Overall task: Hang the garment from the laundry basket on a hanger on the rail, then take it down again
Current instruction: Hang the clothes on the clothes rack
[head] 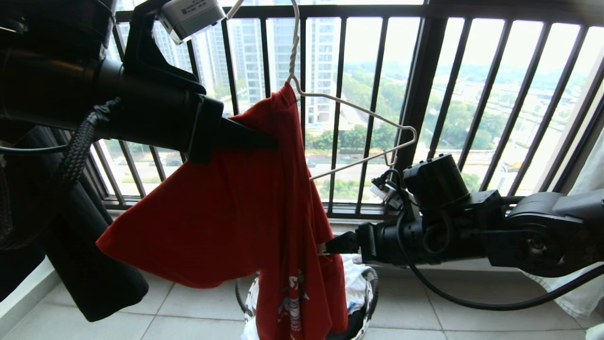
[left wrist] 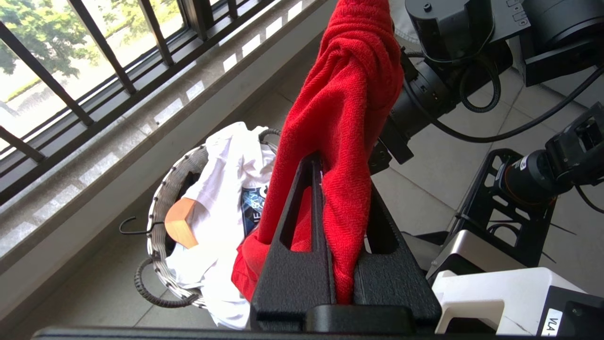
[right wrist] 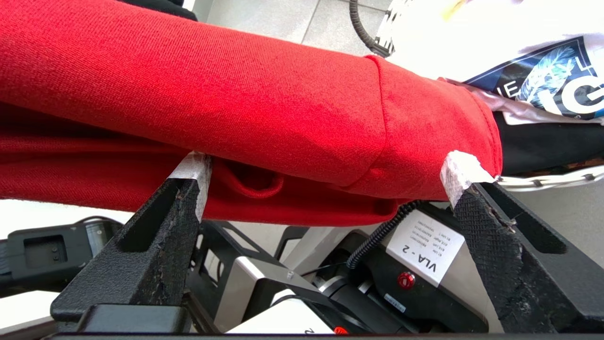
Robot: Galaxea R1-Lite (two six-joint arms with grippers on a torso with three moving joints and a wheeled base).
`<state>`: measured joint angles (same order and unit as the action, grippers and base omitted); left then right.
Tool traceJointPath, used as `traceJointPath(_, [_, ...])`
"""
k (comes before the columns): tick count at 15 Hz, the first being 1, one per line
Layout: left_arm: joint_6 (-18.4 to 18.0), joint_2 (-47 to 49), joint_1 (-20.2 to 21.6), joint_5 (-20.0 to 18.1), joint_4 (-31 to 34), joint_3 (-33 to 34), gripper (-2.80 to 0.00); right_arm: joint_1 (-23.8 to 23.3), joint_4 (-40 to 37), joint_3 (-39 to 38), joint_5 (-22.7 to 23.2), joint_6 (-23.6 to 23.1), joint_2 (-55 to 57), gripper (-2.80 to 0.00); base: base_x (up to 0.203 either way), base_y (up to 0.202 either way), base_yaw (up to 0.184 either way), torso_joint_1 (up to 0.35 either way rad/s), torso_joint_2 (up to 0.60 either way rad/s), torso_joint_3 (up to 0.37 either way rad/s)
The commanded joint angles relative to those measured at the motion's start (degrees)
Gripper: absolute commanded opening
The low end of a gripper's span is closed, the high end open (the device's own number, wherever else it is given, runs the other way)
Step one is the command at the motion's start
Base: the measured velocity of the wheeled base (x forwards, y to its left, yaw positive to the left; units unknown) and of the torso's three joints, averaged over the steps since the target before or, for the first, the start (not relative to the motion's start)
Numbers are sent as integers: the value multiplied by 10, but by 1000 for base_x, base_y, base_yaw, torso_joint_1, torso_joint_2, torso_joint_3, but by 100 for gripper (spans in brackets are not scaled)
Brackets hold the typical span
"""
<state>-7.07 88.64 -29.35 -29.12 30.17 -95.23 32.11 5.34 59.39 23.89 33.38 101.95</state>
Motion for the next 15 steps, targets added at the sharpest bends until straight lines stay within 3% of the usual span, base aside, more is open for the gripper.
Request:
traceJointPath(1, [0, 0, 1, -1, 1, 0, -280, -13, -1, 0, 4, 2, -6, 0, 0, 0, 0, 0, 0, 0])
traceJointPath(15, [1, 6, 3, -1, 0, -1, -280, -14, -27, -5, 5, -19, -11, 0, 0, 0, 0, 0, 0, 0])
